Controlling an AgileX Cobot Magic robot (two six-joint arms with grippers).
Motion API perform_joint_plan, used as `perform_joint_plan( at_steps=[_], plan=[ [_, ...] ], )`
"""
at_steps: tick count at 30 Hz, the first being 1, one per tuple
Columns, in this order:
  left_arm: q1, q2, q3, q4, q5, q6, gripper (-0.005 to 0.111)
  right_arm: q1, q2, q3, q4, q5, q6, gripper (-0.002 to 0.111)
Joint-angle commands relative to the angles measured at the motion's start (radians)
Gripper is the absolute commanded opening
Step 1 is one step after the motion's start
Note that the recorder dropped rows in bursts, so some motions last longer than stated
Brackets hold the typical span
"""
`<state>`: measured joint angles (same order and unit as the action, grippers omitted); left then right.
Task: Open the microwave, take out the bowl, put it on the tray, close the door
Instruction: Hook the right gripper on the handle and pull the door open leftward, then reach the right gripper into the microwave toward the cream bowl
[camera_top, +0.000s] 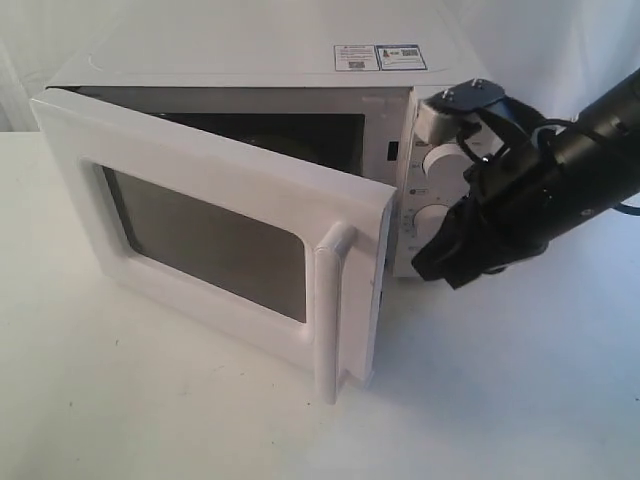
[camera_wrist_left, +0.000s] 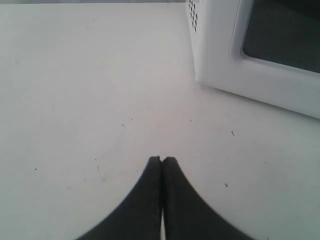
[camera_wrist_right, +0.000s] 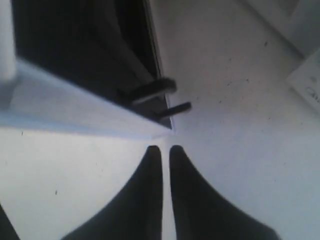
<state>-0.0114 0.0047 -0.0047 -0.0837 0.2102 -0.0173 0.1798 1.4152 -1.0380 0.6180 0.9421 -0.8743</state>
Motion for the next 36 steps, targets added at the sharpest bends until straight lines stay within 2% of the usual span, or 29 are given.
perform_joint_plan(
  at_steps=[1,4,7,10,36],
  plan=[
    [-0.001,-0.005,0.005,-0.002,-0.001,-0.004,0.000,-0.001,-0.009,0.003,0.122,-0.054,-0.041,0.000],
    [-0.001,-0.005,0.005,-0.002,-0.001,-0.004,0.000,-0.001,-0.009,0.003,0.254,-0.004,-0.151,0.000],
    [-0.001,-0.005,0.005,-0.002,-0.001,-0.004,0.000,-0.001,-0.009,0.003,0.375,0.178,-0.327,0.000],
    [-0.001,-0.005,0.005,-0.002,-0.001,-0.004,0.000,-0.001,-0.009,0.003,0.402,0.279,-0.431,0.000],
    [-0.001,-0.005,0.005,-0.002,-0.001,-0.004,0.000,0.008,-0.004,0.004,0.415,0.279,-0.400,0.000]
  ],
)
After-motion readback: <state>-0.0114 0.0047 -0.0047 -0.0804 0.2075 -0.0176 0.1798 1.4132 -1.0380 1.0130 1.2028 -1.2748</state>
